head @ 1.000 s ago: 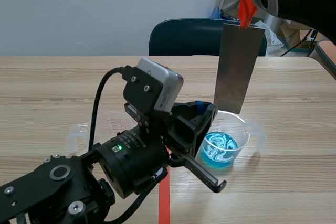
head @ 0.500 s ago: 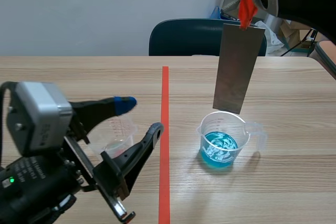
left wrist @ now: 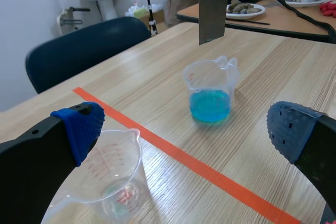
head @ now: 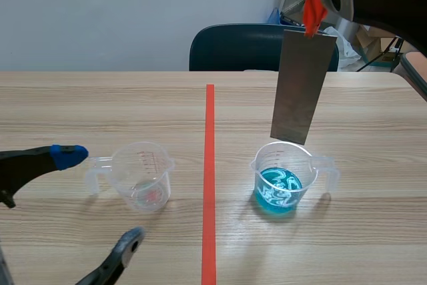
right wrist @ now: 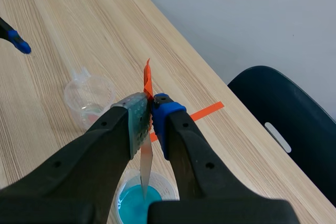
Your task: Do the redox reaction experiment
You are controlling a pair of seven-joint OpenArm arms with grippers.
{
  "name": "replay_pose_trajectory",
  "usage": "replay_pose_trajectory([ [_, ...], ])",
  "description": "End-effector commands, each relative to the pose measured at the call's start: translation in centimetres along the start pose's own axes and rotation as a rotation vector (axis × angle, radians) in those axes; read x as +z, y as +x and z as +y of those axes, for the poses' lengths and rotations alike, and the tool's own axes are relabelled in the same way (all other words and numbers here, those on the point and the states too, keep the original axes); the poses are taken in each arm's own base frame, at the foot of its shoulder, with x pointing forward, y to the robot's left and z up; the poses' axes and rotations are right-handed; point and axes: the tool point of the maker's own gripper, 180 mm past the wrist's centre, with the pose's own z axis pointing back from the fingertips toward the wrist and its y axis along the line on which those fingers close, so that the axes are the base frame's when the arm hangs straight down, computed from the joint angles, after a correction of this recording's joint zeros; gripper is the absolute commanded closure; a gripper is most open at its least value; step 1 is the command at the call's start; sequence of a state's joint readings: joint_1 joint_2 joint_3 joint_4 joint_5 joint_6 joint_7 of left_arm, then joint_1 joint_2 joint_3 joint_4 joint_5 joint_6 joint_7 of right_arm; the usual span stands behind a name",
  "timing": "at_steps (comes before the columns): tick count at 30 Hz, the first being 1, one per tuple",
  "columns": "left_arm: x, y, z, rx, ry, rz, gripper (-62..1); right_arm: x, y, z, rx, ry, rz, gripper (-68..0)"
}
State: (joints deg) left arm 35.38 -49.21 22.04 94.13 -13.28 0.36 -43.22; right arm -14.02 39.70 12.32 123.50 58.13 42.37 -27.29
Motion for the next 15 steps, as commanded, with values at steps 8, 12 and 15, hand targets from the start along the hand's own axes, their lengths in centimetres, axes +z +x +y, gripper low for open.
replay_pose_trajectory([
  [8,3.1,0.7,1.6,-0.033,0.063,0.018,-62.3,0.1,0.8,0.1,0.023,0.011,-0.019,-0.6],
  [12,4.6,1.1,1.6,-0.052,0.066,0.024,-62.3,0.1,0.8,0.1,0.023,0.011,-0.019,-0.6],
  [15,5.5,1.5,1.1,-0.066,0.052,0.017,-62.3,0.1,0.8,0.1,0.023,0.011,-0.019,-0.6],
])
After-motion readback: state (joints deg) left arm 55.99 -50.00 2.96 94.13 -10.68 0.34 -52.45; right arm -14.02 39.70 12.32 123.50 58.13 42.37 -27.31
